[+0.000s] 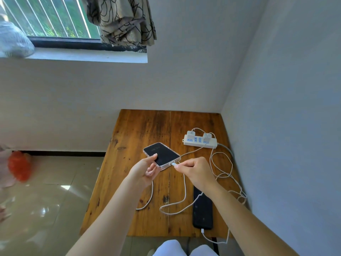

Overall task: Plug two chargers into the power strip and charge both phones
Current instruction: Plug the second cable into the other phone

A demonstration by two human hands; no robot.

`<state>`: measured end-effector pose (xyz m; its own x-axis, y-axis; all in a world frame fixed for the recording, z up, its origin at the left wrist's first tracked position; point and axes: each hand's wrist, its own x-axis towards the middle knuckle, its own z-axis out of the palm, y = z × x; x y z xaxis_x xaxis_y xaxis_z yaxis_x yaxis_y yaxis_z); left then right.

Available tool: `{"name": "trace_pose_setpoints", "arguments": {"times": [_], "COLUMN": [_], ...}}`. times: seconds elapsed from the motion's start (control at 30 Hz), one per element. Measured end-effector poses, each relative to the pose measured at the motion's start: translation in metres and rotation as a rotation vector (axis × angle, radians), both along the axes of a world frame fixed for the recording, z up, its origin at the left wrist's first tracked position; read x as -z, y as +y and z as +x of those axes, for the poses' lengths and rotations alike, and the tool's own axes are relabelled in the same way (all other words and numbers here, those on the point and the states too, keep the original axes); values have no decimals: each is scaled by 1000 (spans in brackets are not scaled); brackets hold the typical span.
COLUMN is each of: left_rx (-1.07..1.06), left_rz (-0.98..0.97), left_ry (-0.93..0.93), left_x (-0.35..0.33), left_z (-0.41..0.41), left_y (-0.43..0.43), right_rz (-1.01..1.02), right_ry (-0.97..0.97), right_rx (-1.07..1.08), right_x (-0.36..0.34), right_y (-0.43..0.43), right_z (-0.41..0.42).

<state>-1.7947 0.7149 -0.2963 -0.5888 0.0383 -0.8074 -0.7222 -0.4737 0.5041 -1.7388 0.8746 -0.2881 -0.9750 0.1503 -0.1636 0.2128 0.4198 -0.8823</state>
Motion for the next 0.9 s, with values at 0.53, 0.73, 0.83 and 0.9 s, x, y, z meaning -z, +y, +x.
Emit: {"name": "trace_pose_setpoints", "arguments": {"times": [0.53,0.73,0.83,0.9], "left_rx": [67,128,125,145], "left_rz": [-52,-77,-32,14], "left_ry": [66,103,120,156], "left_x": [11,7,5,6], "left_z": [-3,-8,-8,-7], "left_y": [-5,-4,-4,-7], "right_rz": [229,172,24,-104], "right_ry": [15,0,-69,-150], "right_rx": [35,72,85,64], "right_x": [1,2,2,3], "right_y": [-15,-16,-12,-8], "right_z": [1,-2,-4,-2]}}
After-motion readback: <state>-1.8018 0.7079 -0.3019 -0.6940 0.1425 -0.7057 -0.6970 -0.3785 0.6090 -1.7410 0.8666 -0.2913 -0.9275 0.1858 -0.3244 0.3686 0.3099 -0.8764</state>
